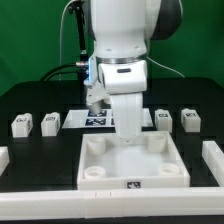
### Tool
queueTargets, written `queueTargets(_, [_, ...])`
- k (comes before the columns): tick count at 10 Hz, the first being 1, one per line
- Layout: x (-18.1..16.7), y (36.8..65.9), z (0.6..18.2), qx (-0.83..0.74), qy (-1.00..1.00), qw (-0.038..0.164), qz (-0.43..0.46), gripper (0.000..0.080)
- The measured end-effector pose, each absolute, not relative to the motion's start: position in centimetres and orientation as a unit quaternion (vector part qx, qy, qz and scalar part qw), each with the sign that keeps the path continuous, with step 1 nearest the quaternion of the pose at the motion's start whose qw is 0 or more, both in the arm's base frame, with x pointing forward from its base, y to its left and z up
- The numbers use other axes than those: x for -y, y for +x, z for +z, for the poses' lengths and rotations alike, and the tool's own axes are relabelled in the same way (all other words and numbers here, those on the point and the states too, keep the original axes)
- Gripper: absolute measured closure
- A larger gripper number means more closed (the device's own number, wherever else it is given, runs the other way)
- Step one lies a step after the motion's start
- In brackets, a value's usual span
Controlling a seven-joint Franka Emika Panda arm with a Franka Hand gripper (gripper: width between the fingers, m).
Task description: Assemble one leg
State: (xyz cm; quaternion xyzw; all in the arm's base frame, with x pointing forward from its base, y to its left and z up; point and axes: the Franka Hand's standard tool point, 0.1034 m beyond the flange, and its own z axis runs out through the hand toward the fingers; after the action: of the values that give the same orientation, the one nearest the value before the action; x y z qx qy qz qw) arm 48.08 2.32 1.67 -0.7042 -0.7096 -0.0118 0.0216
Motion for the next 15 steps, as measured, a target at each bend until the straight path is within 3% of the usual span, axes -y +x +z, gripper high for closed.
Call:
queueTargets(3, [-4.0, 49.0, 1.1, 0.699, -0.714, 0.047, 0.01, 0.0738])
queueTargets(6, [-6.7, 49.0, 1.1, 0.691, -0.721, 0.053, 0.009, 0.0735])
queueTargets(12, [-6.7, 49.0, 1.0, 0.687, -0.725, 0.051, 0.01, 0.0735])
queueTargets(14, [-6.6, 49.0, 1.0, 0.686, -0.726, 0.052, 0.011, 0.0439])
queueTargets(15, [-6.6, 49.0, 1.0, 0.686, -0.726, 0.052, 0.011, 0.0439])
